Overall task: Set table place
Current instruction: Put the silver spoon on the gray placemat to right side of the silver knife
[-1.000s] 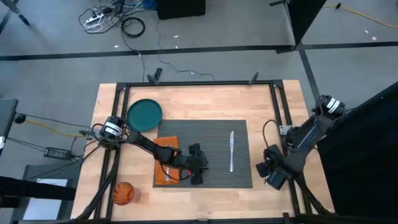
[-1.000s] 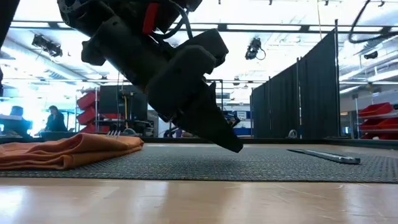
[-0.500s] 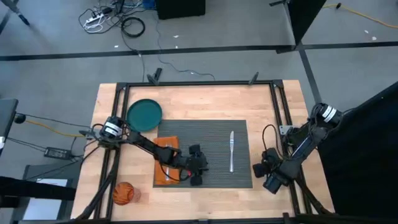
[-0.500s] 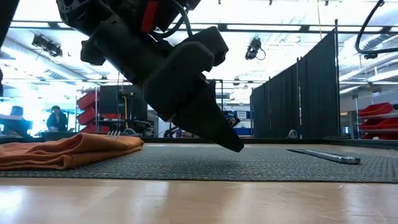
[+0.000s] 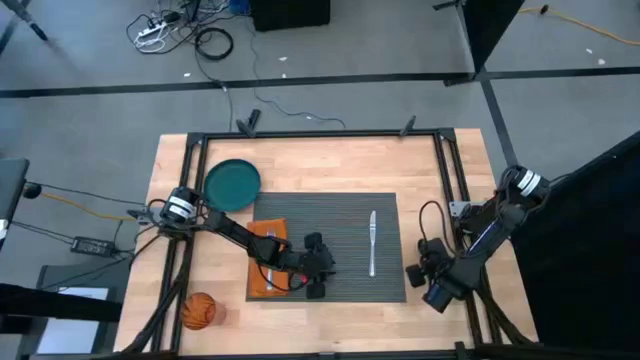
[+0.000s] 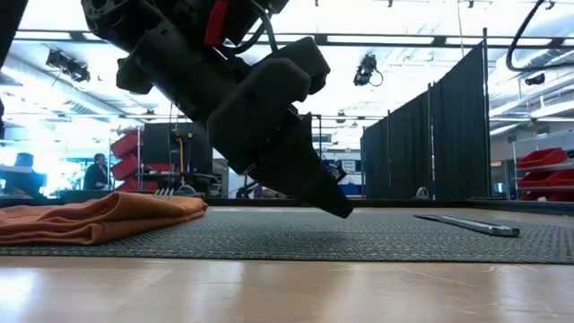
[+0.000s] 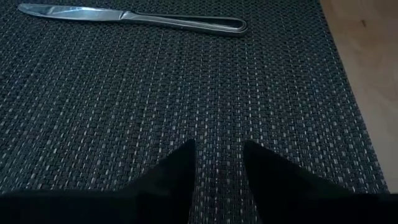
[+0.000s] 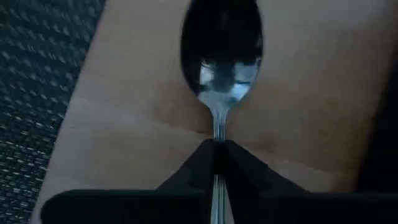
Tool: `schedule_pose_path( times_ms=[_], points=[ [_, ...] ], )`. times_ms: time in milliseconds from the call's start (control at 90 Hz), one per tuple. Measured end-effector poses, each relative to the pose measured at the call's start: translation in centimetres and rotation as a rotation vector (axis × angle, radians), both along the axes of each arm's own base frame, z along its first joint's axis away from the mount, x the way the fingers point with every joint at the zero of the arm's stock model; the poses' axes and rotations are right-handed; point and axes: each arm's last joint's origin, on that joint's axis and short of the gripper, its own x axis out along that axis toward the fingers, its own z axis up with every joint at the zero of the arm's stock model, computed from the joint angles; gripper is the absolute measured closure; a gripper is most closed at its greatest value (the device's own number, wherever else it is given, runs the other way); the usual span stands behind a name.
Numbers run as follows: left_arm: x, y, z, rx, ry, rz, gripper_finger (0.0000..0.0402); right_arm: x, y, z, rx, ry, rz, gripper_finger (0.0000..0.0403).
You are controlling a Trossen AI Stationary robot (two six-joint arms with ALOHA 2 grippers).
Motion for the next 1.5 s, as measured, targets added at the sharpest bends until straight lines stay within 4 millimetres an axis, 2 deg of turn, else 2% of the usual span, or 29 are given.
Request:
schedule_pose_path(
  times_ms=[222, 467, 711, 844, 1011, 1144, 1289, 1500],
  points=[
    [0.0, 0.0, 0.1, -0.002, -0.008, 0.0, 0.028, 1.2, -0.4, 1.4, -0.013, -0.185, -0.013, 0.0402],
    [0.1, 0.0, 0.1, -0.005, -0.015, 0.0, 0.028, 3.4, -2.3, 1.8, -0.112, -0.328, -0.084, 0.0402],
    [0.1, 0.0, 0.2, -0.007, -0.022, 0.0, 0.028, 6.4, -4.6, 1.8, -0.158, -0.373, -0.092, 0.0403],
    [0.1, 0.0, 0.2, -0.007, -0.021, 0.0, 0.028, 7.3, -5.4, 1.8, -0.167, -0.409, -0.114, 0.0402],
    [0.1, -0.1, 0.2, -0.007, -0.022, 0.0, 0.028, 7.8, -5.9, 1.7, -0.165, -0.404, -0.124, 0.0401],
    [0.1, -0.1, 0.2, -0.01, -0.028, -0.001, 0.028, 8.1, -6.1, 0.5, -0.134, -0.43, -0.143, 0.0399],
    [0.2, -0.1, 0.2, -0.01, -0.029, -0.001, 0.028, 7.9, -6.6, -0.8, -0.111, -0.394, -0.158, 0.0398],
    [0.2, -0.1, 0.3, -0.012, -0.036, -0.001, 0.028, 7.7, -6.9, -1.1, -0.115, -0.381, -0.196, 0.0395]
  ],
)
